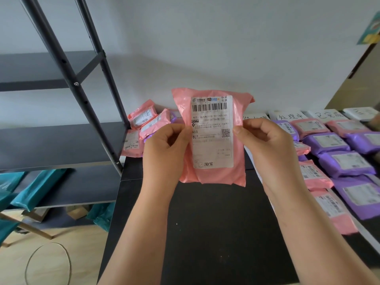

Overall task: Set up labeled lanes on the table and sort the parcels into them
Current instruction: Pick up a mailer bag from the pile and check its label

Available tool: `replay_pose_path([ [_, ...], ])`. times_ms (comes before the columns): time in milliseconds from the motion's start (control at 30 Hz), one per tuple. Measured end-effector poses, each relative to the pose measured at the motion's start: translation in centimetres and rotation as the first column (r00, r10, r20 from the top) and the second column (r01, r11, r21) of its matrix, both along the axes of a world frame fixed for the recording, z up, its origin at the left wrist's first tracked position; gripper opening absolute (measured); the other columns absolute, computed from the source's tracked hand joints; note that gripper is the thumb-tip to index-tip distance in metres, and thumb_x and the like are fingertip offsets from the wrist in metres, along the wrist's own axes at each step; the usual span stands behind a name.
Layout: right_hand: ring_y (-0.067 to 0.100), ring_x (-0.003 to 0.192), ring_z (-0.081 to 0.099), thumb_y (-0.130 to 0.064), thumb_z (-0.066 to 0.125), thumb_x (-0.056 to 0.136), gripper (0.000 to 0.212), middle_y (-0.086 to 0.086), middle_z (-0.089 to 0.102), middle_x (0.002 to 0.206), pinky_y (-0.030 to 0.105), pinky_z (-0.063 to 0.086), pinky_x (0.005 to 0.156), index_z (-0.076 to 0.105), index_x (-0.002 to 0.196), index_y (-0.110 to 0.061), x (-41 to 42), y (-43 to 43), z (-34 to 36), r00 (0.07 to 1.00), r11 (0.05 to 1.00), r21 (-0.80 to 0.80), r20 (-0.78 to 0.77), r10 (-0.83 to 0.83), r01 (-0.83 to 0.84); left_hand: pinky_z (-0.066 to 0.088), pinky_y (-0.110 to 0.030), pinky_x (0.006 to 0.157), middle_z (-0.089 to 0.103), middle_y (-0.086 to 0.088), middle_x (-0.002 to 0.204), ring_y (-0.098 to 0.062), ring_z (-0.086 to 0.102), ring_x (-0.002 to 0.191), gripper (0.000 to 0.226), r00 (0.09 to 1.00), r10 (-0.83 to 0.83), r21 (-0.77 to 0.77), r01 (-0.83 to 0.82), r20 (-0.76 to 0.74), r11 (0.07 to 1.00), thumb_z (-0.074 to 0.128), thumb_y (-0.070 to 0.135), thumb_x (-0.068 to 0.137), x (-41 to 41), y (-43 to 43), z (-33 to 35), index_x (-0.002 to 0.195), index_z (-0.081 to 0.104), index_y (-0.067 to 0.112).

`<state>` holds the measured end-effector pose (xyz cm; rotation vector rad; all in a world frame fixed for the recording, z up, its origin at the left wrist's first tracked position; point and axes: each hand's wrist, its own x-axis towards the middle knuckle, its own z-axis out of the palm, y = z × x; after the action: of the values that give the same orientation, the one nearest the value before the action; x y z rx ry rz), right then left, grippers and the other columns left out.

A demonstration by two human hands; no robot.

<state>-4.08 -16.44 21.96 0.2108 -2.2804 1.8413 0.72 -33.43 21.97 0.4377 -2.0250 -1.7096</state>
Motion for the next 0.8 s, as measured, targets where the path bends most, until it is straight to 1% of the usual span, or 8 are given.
replay_pose_path([
  [67, -0.008, 0.078, 0.066, -0.032, 0.07, 0.088, 0.01, -0.017, 0.072, 0.084, 0.008, 0.049, 0.059, 0.07, 0.095, -0.024, 0.2, 0.4, -0.1, 1.0, 0.999, 0.04, 0.024, -0.012, 0.011, 0.058, -0.02, 0.075, 0.072, 0.019, 0.085, 0.002, 0.068, 0.083, 0.012, 0.999, -0.028, -0.055, 0.029, 0.02, 0.998, 0.063, 0.028, 0.095, -0.2, 0.3, -0.3, 0.096, 0.074, 0.023],
  [133, -0.015, 0.072, 0.062, -0.034, 0.07, 0.088, 0.005, -0.02, 0.069, 0.081, 0.003, 0.042, 0.055, 0.066, 0.086, -0.032, 0.6, 0.9, -0.2, 0.999, 0.994, 0.103, 0.037, -0.026, 0.022, 0.059, -0.029, 0.08, 0.072, 0.018, 0.087, -0.001, 0.068, 0.086, 0.011, 0.998, -0.057, -0.092, 0.06, 0.04, 0.994, 0.064, 0.029, 0.095, -0.3, 0.7, -0.6, 0.097, 0.074, 0.024],
  [267, -0.013, 0.072, 0.062, -0.03, 0.069, 0.09, 0.006, -0.024, 0.067, 0.079, 0.007, 0.045, 0.055, 0.069, 0.086, -0.034, 1.7, 2.6, -0.9, 0.994, 0.97, 0.23, 0.057, -0.091, 0.075, 0.057, -0.039, 0.083, 0.073, 0.015, 0.091, -0.008, 0.067, 0.09, 0.013, 0.989, -0.125, -0.145, 0.135, 0.078, 0.98, 0.066, 0.03, 0.093, -0.7, 1.7, -1.4, 0.099, 0.076, 0.023],
  [333, -0.007, 0.075, 0.064, -0.028, 0.069, 0.09, 0.005, -0.023, 0.069, 0.079, 0.013, 0.05, 0.058, 0.073, 0.09, -0.031, 2.2, 3.4, -1.3, 0.988, 0.96, 0.254, 0.064, -0.139, 0.119, 0.054, -0.03, 0.082, 0.072, 0.015, 0.09, -0.002, 0.065, 0.087, 0.011, 0.983, -0.157, -0.146, 0.169, 0.092, 0.975, 0.067, 0.029, 0.093, -0.8, 2.3, -1.9, 0.097, 0.075, 0.023],
  [467, 0.001, 0.078, 0.068, -0.025, 0.068, 0.091, 0.01, -0.019, 0.071, 0.085, 0.023, 0.054, 0.068, 0.077, 0.095, -0.025, 3.8, 4.9, -2.3, 0.963, 0.946, 0.242, 0.103, -0.247, 0.217, 0.041, -0.003, 0.061, 0.064, 0.024, 0.086, 0.017, 0.055, 0.074, 0.007, 0.964, -0.238, -0.188, 0.258, 0.121, 0.948, 0.066, 0.03, 0.093, -1.2, 3.8, -3.0, 0.091, 0.066, 0.036],
  [600, 0.001, 0.074, 0.067, -0.024, 0.067, 0.091, 0.009, -0.02, 0.069, 0.081, 0.019, 0.049, 0.065, 0.075, 0.089, -0.029, 5.4, 6.8, -3.5, 0.92, 0.906, 0.277, 0.137, -0.367, 0.32, 0.039, 0.0, 0.062, 0.068, 0.02, 0.095, 0.017, 0.055, 0.077, 0.014, 0.928, -0.346, -0.2, 0.368, 0.136, 0.908, 0.066, 0.031, 0.093, -1.3, 5.8, -4.3, 0.105, 0.073, 0.03],
  [700, -0.008, 0.071, 0.065, -0.022, 0.067, 0.091, 0.018, -0.024, 0.067, 0.076, 0.01, 0.047, 0.058, 0.068, 0.079, -0.035, 6.6, 8.2, -4.3, 0.88, 0.887, 0.237, 0.175, -0.441, 0.397, 0.041, -0.002, 0.064, 0.066, 0.017, 0.101, 0.013, 0.056, 0.083, 0.022, 0.916, -0.374, -0.223, 0.399, 0.146, 0.89, 0.067, 0.033, 0.092, -1.0, 7.5, -5.3, 0.112, 0.071, 0.028],
  [800, -0.003, 0.073, 0.069, -0.018, 0.067, 0.092, 0.014, -0.019, 0.071, 0.082, 0.014, 0.053, 0.066, 0.072, 0.082, -0.028, 7.9, 9.6, -5.1, 0.842, 0.859, 0.174, 0.18, -0.509, 0.482, 0.038, -0.007, 0.069, 0.062, 0.013, 0.106, 0.002, 0.056, 0.088, 0.027, 0.939, -0.323, -0.316, 0.344, 0.119, 0.884, 0.07, 0.034, 0.089, -0.5, 8.8, -6.1, 0.115, 0.067, 0.027],
])
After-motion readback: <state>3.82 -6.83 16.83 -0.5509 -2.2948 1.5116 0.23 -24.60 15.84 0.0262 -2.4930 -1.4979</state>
